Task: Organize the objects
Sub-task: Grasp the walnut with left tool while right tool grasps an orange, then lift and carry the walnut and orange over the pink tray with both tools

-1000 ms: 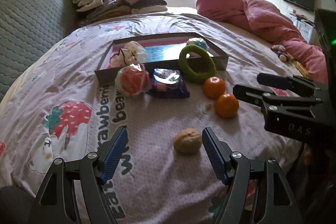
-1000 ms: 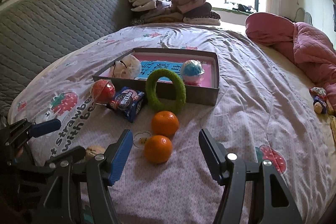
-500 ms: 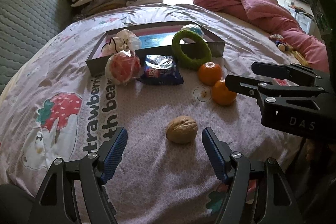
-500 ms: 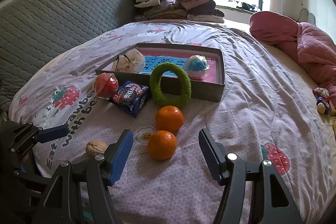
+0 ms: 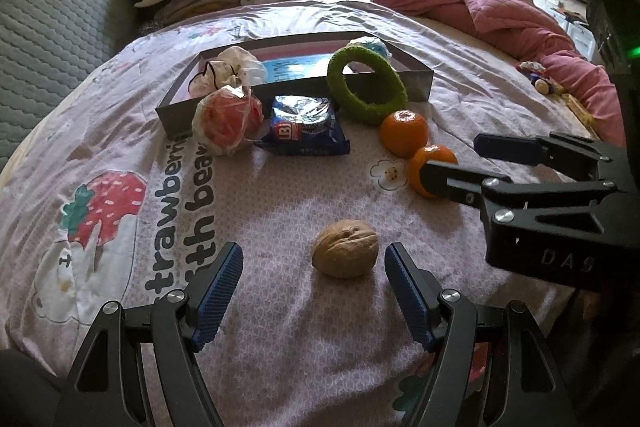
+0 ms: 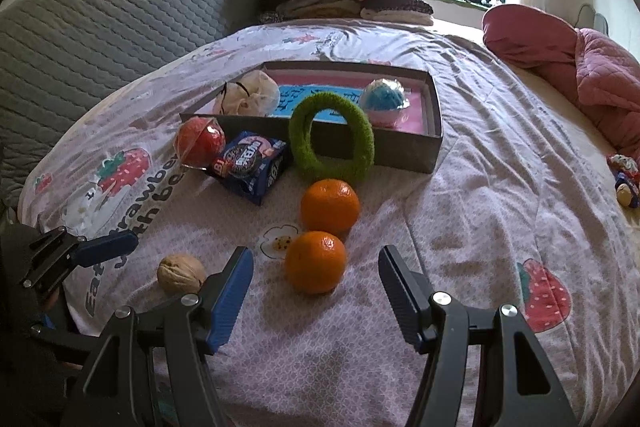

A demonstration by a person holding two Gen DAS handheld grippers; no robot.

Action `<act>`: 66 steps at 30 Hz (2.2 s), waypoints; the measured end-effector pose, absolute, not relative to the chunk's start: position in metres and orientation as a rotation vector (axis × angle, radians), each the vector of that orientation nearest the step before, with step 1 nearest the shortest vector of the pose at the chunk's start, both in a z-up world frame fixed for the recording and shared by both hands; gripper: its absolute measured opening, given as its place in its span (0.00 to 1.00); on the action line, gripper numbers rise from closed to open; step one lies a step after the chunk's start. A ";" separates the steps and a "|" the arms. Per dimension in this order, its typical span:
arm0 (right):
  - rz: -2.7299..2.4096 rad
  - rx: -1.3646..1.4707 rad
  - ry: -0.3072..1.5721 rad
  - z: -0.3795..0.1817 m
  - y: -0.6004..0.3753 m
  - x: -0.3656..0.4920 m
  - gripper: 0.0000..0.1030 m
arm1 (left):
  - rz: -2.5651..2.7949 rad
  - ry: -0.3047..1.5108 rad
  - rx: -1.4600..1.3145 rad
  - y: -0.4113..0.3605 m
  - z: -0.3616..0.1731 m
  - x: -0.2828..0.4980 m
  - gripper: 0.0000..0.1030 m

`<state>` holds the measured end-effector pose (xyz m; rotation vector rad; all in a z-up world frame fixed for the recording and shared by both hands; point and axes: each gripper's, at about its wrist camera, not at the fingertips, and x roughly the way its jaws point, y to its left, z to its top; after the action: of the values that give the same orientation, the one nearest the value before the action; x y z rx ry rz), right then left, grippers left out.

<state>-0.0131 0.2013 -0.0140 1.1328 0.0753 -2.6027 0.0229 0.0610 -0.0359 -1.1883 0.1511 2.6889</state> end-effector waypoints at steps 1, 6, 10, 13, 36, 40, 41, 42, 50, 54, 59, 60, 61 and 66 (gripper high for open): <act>-2.601 1.135 0.074 -0.015 0.201 -0.013 0.63 | 2.689 0.150 -1.188 0.061 -0.036 0.022 0.72; -2.595 1.148 0.091 -0.018 0.199 -0.016 0.63 | 2.689 0.137 -1.196 0.061 -0.039 0.017 0.72; -2.591 1.168 0.086 -0.021 0.201 -0.019 0.63 | 2.689 0.135 -1.202 0.062 -0.042 0.014 0.72; -2.595 1.182 0.075 -0.024 0.203 -0.021 0.61 | 2.694 0.132 -1.199 0.062 -0.043 0.013 0.72; -2.550 1.221 0.114 -0.035 0.196 -0.026 0.37 | 2.634 0.114 -1.202 0.064 -0.048 0.006 0.34; -2.549 1.219 0.109 -0.035 0.196 -0.025 0.37 | 2.634 0.109 -1.200 0.063 -0.047 0.006 0.34; -2.549 1.217 0.107 -0.034 0.196 -0.025 0.37 | 2.635 0.108 -1.198 0.063 -0.047 0.006 0.34; -2.549 1.214 0.104 -0.033 0.196 -0.025 0.37 | 2.636 0.106 -1.196 0.062 -0.047 0.006 0.34; -2.531 1.163 0.085 -0.026 0.193 -0.020 0.37 | 2.662 0.100 -1.170 0.059 -0.040 0.007 0.34; -2.532 1.143 0.076 -0.023 0.192 -0.018 0.37 | 2.676 0.102 -1.155 0.058 -0.037 0.007 0.34; -2.531 1.133 0.070 -0.021 0.192 -0.018 0.37 | 2.688 0.095 -1.144 0.056 -0.035 0.007 0.34; -2.531 1.129 0.070 -0.021 0.192 -0.017 0.37 | 2.691 0.095 -1.142 0.055 -0.034 0.007 0.34; -2.531 1.124 0.071 -0.020 0.192 -0.017 0.37 | 2.693 0.093 -1.140 0.054 -0.034 0.006 0.34; -2.544 1.097 0.089 -0.016 0.190 -0.014 0.37 | 2.717 0.081 -1.116 0.050 -0.027 0.001 0.34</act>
<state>-0.0141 0.1899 -0.0164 1.0973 0.0892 -2.5438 0.0007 0.0498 -0.0268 -1.1158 0.0808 2.7175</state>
